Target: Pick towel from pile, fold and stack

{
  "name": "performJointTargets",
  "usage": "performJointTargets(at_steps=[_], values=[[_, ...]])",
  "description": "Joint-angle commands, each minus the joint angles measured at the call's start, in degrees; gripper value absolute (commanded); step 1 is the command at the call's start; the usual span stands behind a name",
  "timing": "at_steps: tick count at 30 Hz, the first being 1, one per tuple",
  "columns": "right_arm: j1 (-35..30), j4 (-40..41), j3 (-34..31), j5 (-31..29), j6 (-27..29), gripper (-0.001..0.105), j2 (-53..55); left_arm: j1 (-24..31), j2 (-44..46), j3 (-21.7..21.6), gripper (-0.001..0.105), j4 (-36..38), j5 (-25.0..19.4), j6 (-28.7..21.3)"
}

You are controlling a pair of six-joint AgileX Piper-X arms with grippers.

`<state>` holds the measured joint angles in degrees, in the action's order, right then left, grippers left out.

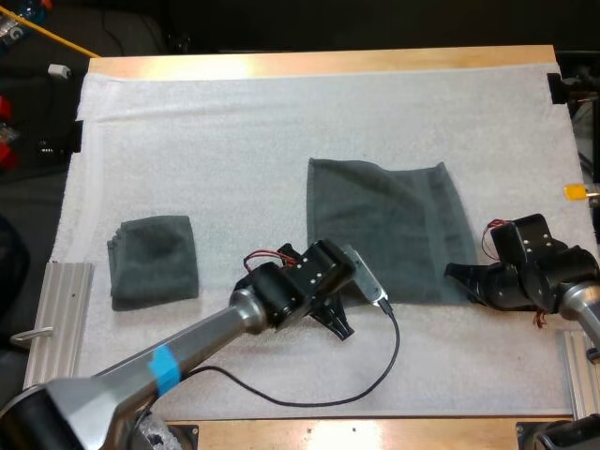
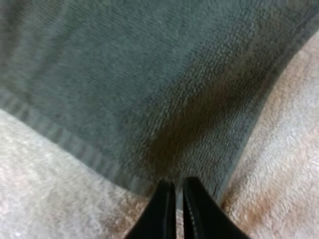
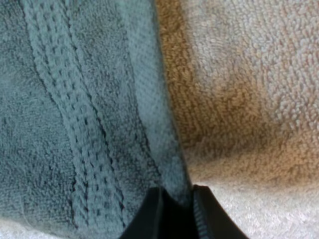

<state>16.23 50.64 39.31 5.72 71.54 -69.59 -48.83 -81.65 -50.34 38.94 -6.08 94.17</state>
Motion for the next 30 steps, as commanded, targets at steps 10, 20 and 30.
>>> performJointTargets(at_steps=[10,20,30], values=[[0.08,0.77,0.02,0.76,0.65,0.000,0.55,-0.34,-0.55,-0.40,0.031,-0.62,-1.01,-0.71],[0.08,1.16,0.02,0.78,0.65,0.000,0.55,-0.34,-9.69,-0.40,0.045,-0.46,-0.64,-0.71],[0.08,1.16,0.02,0.78,0.65,0.000,0.55,-0.34,-13.95,-0.40,0.038,-0.27,1.34,-0.71]])
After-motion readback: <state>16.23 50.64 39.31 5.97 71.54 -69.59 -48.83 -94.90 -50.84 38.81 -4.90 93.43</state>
